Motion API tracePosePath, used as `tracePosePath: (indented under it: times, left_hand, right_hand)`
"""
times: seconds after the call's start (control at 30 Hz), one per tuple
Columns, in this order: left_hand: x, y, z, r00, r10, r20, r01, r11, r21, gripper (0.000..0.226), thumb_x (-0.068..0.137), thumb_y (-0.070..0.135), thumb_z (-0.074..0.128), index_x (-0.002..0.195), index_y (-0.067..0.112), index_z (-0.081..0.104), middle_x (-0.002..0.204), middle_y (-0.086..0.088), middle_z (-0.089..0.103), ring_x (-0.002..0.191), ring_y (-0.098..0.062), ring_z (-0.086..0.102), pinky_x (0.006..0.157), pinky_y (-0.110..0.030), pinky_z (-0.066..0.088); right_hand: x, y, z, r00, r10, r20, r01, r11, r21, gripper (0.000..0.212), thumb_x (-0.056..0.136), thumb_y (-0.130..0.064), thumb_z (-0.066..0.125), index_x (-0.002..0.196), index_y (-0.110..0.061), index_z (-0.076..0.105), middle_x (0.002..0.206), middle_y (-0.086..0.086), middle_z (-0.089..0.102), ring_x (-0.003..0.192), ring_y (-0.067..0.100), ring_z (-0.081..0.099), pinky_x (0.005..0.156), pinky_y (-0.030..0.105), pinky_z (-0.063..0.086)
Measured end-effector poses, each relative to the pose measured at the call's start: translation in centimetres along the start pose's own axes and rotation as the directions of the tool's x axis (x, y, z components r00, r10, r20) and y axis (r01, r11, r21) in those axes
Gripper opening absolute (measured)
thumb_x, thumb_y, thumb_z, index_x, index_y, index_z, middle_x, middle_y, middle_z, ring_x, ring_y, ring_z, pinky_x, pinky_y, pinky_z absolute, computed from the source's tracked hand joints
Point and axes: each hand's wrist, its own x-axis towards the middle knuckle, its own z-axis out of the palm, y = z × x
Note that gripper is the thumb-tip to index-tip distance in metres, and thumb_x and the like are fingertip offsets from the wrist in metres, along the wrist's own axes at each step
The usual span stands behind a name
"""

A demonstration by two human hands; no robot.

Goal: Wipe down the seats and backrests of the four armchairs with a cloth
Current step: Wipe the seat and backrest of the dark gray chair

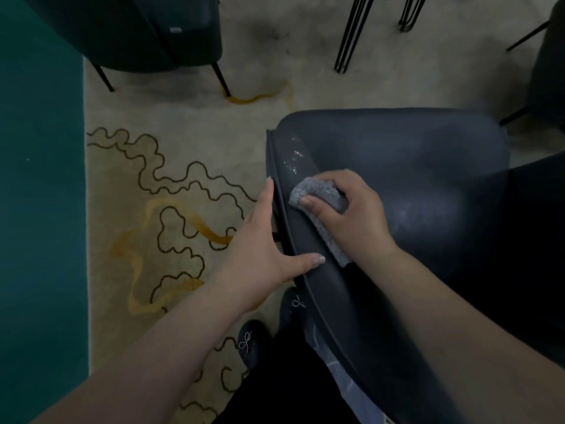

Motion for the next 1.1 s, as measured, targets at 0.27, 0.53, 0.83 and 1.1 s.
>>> tracePosePath:
  times: [0.27, 0.53, 0.83, 1.1]
  left_hand:
    - [2.0, 0.3, -1.3, 1.000, -0.007, 0.025, 0.007, 1.000, -0.020, 0.129, 0.054, 0.055, 0.085, 0.148, 0.048, -0.003, 0.153, 0.021, 0.023, 0.136, 0.000, 0.029, 0.113, -0.033, 0.033]
    - [2.8, 0.9, -1.8, 0.999, -0.024, 0.026, 0.025, 0.999, -0.028, 0.127, 0.056, 0.047, 0.087, 0.149, 0.049, 0.001, 0.150, 0.023, 0.030, 0.129, -0.007, 0.044, 0.108, -0.035, 0.040]
    - [4.1, 1.1, -1.9, 1.000, -0.024, 0.005, 0.024, 0.995, -0.092, 0.125, 0.056, 0.046, 0.088, 0.150, 0.046, 0.006, 0.145, 0.029, 0.034, 0.128, 0.007, 0.039, 0.110, -0.028, 0.037]
    - [5.5, 1.5, -2.9, 0.999, -0.010, 0.035, 0.012, 0.998, -0.065, 0.125, 0.055, 0.044, 0.087, 0.150, 0.045, 0.005, 0.138, 0.028, 0.044, 0.123, 0.006, 0.047, 0.104, -0.031, 0.044]
  right_hand:
    - [-0.6, 0.8, 0.1, 1.000, -0.015, -0.003, 0.015, 0.997, 0.074, 0.023, 0.077, -0.045, 0.068, 0.097, -0.034, 0.063, 0.091, -0.013, 0.059, 0.088, 0.005, 0.060, 0.075, 0.008, 0.041]
    - [2.7, 1.2, 0.6, 1.000, 0.028, 0.015, -0.030, 0.986, 0.164, 0.018, 0.078, -0.039, 0.069, 0.092, -0.041, 0.058, 0.094, -0.015, 0.061, 0.090, 0.003, 0.060, 0.079, 0.016, 0.044]
    - [6.4, 0.9, 1.9, 1.000, -0.025, -0.015, 0.027, 0.992, 0.120, 0.020, 0.080, -0.039, 0.069, 0.096, -0.033, 0.060, 0.095, -0.008, 0.060, 0.090, 0.003, 0.058, 0.082, 0.023, 0.048]
    - [3.6, 2.1, 1.1, 0.999, -0.043, -0.013, 0.045, 0.975, 0.216, 0.023, 0.078, -0.037, 0.070, 0.100, -0.037, 0.064, 0.094, -0.015, 0.060, 0.092, 0.007, 0.061, 0.080, 0.012, 0.042]
